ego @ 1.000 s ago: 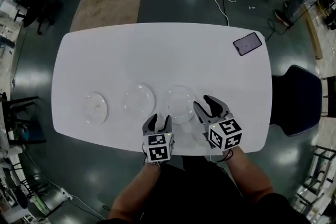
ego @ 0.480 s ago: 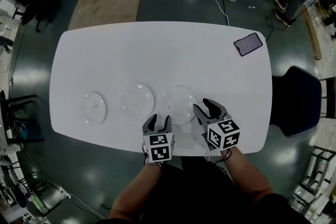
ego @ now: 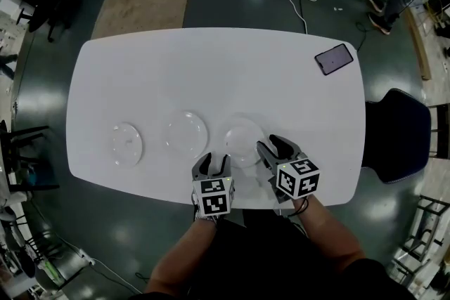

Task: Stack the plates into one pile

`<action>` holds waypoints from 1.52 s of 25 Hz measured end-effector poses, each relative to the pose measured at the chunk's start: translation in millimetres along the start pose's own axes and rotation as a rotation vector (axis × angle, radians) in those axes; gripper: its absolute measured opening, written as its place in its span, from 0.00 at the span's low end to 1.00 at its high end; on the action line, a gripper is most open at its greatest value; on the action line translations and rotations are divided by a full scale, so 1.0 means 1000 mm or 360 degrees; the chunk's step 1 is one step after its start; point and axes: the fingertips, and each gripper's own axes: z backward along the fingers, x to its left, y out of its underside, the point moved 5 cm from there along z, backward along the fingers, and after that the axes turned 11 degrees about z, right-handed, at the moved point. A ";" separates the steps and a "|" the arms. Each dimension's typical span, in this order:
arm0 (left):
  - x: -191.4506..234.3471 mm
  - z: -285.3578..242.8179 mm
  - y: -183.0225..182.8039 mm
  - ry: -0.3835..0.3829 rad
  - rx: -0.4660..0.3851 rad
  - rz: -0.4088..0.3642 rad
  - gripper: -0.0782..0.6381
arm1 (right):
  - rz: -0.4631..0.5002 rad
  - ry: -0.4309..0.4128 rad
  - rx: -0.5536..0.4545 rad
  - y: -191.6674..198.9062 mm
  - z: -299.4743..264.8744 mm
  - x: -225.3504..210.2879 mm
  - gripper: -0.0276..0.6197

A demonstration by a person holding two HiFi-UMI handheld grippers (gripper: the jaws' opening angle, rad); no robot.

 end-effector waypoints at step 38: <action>0.009 0.022 -0.004 0.0124 -0.0112 0.0036 0.36 | -0.0550 -0.0211 -0.0107 -0.009 0.008 0.024 0.09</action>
